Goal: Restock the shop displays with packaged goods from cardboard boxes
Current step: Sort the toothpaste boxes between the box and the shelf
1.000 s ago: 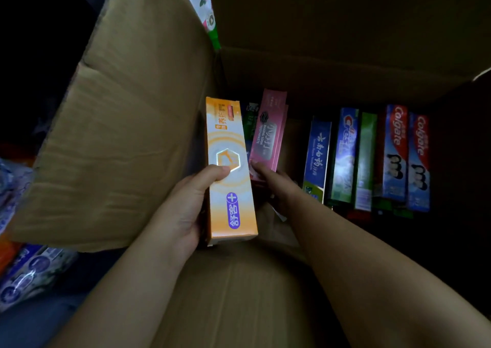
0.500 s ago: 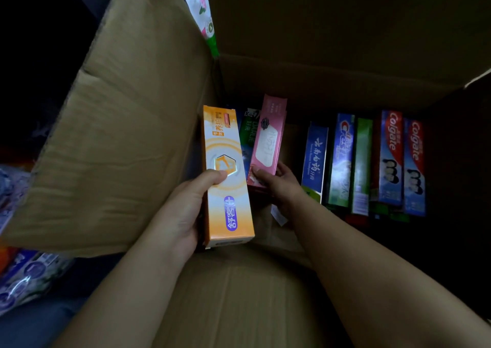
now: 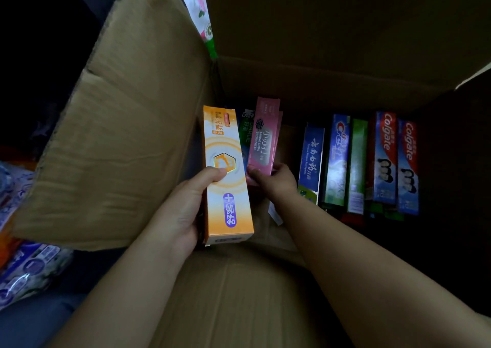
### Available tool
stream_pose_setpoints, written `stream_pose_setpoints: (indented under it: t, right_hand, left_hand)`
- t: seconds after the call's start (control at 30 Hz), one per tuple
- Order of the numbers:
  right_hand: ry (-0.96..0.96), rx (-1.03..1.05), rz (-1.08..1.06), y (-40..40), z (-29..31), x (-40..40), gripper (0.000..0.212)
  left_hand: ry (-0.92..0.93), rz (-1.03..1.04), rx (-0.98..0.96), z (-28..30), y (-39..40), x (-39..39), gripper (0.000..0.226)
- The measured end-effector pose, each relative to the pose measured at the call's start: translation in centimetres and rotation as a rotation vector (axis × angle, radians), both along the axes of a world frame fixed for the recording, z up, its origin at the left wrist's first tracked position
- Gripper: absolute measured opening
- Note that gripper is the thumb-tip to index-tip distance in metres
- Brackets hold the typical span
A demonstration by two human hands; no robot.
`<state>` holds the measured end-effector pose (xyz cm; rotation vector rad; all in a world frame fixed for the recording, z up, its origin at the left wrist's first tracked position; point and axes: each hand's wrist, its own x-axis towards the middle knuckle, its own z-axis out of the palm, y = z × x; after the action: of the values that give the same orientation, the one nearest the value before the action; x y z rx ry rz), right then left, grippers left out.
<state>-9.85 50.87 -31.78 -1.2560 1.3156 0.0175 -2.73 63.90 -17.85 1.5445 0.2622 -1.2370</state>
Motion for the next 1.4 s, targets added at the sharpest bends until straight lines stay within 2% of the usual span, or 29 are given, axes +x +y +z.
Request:
stream_pose_setpoints:
  t: [0.1,0.13,0.23,0.33,0.4,0.5,0.6,0.7,0.8,0.83,0.93,1.03,1.1,1.27,1.4]
  right_hand:
    - [0.09,-0.051,0.038,-0.3,1.3,-0.4,0.091]
    - [0.115,-0.104,0.046,-0.5,2.3,-0.5,0.092]
    - [0.045,-0.208,0.008,-0.7,7.9,-1.4,0.068]
    - [-0.085,-0.161,0.064,0.1,15.9,-3.2,0.038]
    - [-0.178,-0.064,0.123,1.3,21.9,-4.5,0.027]
    - [-0.293,0.041,0.217,2.9,31.8,-6.4,0.033]
    - [-0.334,0.068,0.259,3.5,41.2,-7.5,0.039]
    - [-0.325,0.013,0.409,3.9,49.6,-7.8,0.047]
    - [-0.347,-0.01,0.492,4.7,57.4,-7.8,0.044]
    - [-0.357,-0.007,0.514,5.1,59.9,-7.8,0.043]
    - [-0.383,0.045,0.582,6.3,66.5,-8.1,0.05]
    - [-0.42,0.049,0.647,7.2,71.4,-8.5,0.052]
    - [-0.429,0.052,0.692,7.9,74.0,-8.6,0.055]
    - [-0.46,0.141,0.761,9.6,79.4,-8.3,0.04]
    - [-0.434,0.245,0.895,10.7,83.1,-8.2,0.046]
  left_hand:
    - [0.028,0.019,0.01,0.3,0.0,0.0,0.014]
    - [0.039,0.041,0.011,0.6,0.0,-0.1,0.015]
    - [0.033,0.102,-0.021,3.1,0.1,-0.5,0.03]
    - [0.04,0.124,-0.097,7.3,0.1,-1.2,0.057]
    - [0.038,0.133,-0.128,11.1,-0.1,-1.7,0.068]
    - [0.018,0.156,-0.138,17.9,-0.7,-2.9,0.082]
    - [-0.008,0.19,-0.162,25.5,-0.6,-3.8,0.08]
    - [-0.014,0.267,-0.193,33.5,0.4,-4.6,0.068]
    - [0.036,0.346,-0.186,40.7,2.4,-5.3,0.099]
    - [0.065,0.357,-0.206,43.1,3.0,-5.6,0.103]
    - [0.108,0.485,-0.269,49.4,5.0,-6.3,0.087]
    - [0.072,0.584,-0.313,54.5,7.0,-7.3,0.097]
    - [0.029,0.652,-0.331,57.5,8.5,-8.2,0.093]
    - [-0.027,0.774,-0.285,63.0,11.7,-10.2,0.04]
    - [-0.115,0.839,-0.304,66.5,13.7,-11.8,0.051]
